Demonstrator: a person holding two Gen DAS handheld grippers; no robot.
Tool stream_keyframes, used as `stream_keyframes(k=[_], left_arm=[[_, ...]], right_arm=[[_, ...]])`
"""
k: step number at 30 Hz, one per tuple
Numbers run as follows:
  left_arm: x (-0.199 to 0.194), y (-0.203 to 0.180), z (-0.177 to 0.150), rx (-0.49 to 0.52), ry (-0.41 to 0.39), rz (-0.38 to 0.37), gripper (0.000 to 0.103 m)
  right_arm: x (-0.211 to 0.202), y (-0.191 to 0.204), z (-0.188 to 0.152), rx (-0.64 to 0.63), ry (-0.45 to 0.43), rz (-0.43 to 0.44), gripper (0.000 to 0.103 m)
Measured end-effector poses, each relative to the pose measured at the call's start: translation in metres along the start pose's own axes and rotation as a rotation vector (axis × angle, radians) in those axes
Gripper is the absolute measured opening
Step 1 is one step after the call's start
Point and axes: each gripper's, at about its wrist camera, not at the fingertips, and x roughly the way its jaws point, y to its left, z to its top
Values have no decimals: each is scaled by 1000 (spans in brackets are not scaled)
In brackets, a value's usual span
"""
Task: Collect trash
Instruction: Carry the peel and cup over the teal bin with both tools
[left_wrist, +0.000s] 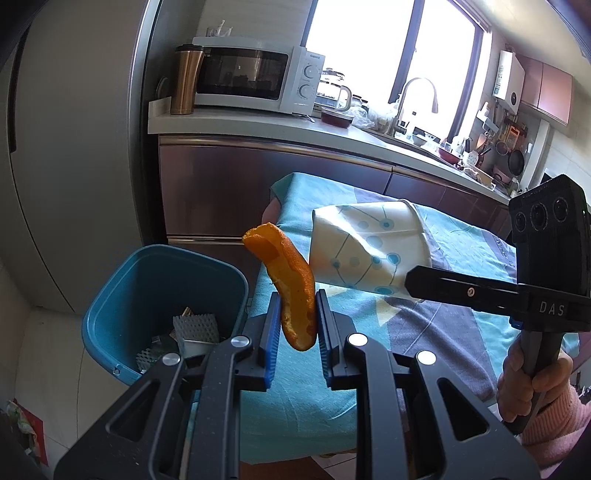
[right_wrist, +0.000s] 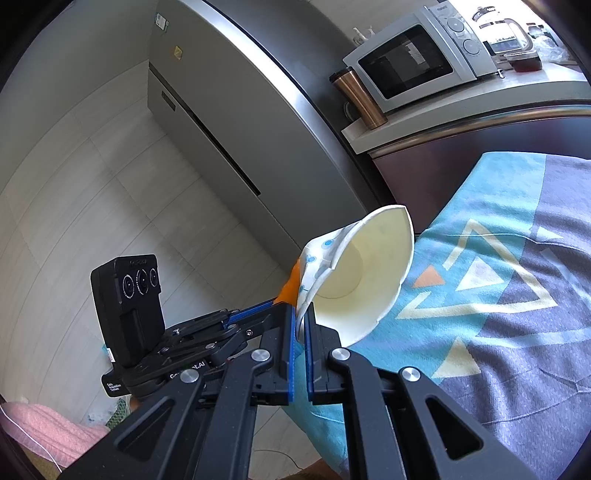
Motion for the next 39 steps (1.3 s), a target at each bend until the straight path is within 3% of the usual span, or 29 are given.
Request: stream_keyframes(k=[39], left_arm=[[-9,28,10,-49,-35,59,19]], right_arm=[[16,2,6,-25,41,39,4]])
